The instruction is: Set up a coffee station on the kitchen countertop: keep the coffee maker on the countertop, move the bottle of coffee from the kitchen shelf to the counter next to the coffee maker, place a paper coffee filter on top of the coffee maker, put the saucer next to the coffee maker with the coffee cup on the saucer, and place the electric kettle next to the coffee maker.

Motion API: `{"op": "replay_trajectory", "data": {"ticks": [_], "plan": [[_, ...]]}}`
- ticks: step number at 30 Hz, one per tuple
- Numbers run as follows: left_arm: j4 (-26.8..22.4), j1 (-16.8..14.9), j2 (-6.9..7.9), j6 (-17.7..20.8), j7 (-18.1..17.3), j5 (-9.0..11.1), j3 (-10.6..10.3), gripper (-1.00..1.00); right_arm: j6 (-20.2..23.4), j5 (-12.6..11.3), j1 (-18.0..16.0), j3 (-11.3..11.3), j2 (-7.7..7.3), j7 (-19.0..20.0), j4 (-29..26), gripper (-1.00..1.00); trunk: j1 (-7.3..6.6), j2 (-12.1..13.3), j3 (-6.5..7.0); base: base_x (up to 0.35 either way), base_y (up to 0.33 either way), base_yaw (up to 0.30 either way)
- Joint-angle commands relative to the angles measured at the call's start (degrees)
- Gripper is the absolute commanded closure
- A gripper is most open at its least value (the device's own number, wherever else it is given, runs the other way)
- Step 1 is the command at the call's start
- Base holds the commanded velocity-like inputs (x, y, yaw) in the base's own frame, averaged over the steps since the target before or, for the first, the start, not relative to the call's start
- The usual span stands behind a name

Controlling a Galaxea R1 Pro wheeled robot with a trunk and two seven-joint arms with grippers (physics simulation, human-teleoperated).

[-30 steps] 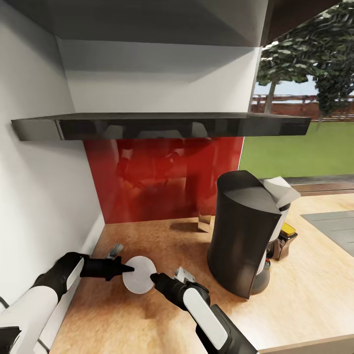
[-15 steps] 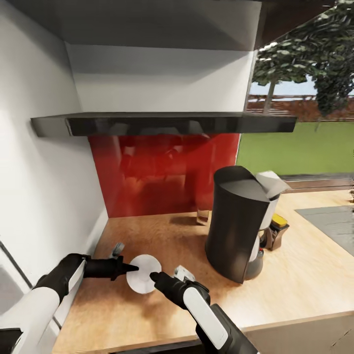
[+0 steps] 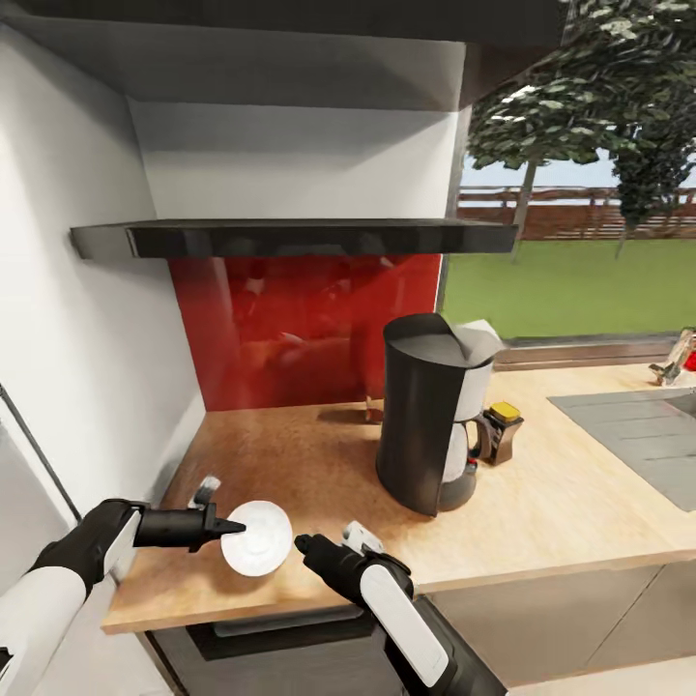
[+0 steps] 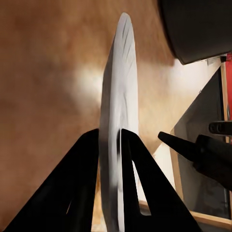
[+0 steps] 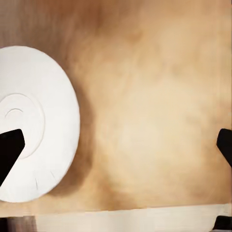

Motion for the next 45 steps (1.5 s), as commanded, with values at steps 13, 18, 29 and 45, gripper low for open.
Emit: {"op": "replay_trajectory", "data": {"ticks": [13, 18, 29, 45], "plan": [[0.0, -0.6, -0.05, 0.3, 0.5, 0.1, 0.1, 1.0, 0.0, -0.1, -0.1, 0.2, 0.0, -0.1, -0.1, -1.0, 0.01, -0.1, -0.09, -0.234, -0.125, -0.01], [0.0, -0.6, -0.01, 0.3, 0.4, 0.1, 0.1, 1.0, -9.2, 6.3, 0.0, 9.8, 0.0, 2.8, 5.1, -1.0, 0.01, -0.1, -0.09, -0.014, -0.003, -0.001], [-4.3, -0.8, 0.02, 1.9, -0.1, 0.8, 0.6, 1.0, -28.8, 8.9, 0.2, 42.7, -0.42, 2.7, 28.8, -1.0, 0.01, -0.1, -0.09, 0.0, 0.0, 0.0], [-6.4, -2.2, -2.95, 6.1, 1.2, 1.9, 9.5, 1.0, -28.9, -6.6, 2.4, 43.5, 0.0, 2.1, 58.2, -1.0, 0.01, -0.1, -0.09, 0.0, 0.0, 0.0]]}}
